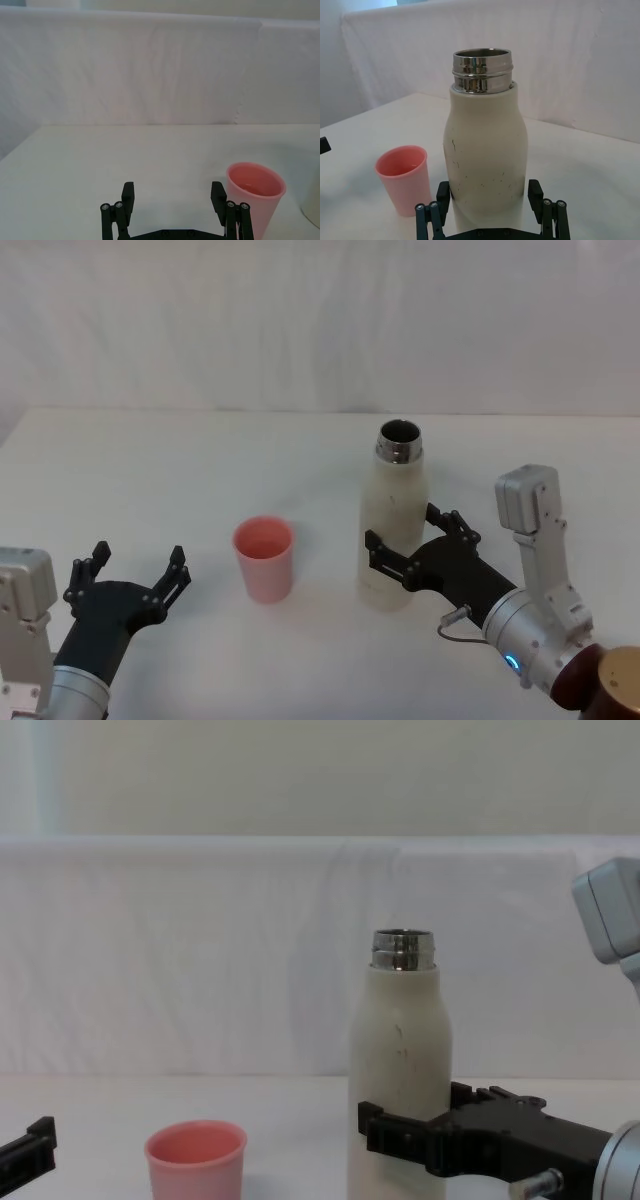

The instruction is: Grasp the thermos with one hand and pour water into the cup lid.

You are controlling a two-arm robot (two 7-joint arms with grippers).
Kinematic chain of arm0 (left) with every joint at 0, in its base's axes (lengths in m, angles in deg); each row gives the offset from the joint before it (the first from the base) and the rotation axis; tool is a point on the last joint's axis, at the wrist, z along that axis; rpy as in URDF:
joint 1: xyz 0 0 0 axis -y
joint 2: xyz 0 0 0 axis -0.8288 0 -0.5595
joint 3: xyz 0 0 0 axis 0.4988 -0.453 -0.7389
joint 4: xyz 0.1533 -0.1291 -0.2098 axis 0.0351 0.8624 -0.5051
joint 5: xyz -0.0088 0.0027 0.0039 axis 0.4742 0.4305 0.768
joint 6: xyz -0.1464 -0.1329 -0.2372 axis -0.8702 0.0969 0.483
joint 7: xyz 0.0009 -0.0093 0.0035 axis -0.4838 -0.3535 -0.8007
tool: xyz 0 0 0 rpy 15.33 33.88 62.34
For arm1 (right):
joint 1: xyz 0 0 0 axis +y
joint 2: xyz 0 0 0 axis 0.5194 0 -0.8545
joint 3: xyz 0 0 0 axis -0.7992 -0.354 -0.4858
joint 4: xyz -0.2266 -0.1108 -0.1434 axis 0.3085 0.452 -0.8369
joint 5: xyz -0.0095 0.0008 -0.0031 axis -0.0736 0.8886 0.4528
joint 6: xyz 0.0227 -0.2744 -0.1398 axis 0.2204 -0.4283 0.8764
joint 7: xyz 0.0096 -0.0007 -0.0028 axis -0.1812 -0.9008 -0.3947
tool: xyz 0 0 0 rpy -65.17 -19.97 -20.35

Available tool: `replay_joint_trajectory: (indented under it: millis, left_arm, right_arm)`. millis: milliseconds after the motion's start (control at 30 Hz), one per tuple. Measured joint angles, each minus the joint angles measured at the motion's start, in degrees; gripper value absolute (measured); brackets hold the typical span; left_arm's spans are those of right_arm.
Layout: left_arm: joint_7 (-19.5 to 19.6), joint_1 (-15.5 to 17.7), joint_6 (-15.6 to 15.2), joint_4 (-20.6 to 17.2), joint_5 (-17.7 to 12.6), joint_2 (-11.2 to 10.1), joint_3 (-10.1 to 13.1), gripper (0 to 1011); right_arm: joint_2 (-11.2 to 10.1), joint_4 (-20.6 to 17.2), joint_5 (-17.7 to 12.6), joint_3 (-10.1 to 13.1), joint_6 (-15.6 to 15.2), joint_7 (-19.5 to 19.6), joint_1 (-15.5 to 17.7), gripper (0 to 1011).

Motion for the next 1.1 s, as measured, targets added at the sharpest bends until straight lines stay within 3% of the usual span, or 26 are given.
replay_joint_trajectory:
  millis: [1100]
  left_arm:
    - [0.0,0.0,0.0,0.0,0.0,0.0,0.0,1001]
  right_arm:
    - [1.8,2.8,0.5,-0.5,0.5,0.1,-2.1,1001]
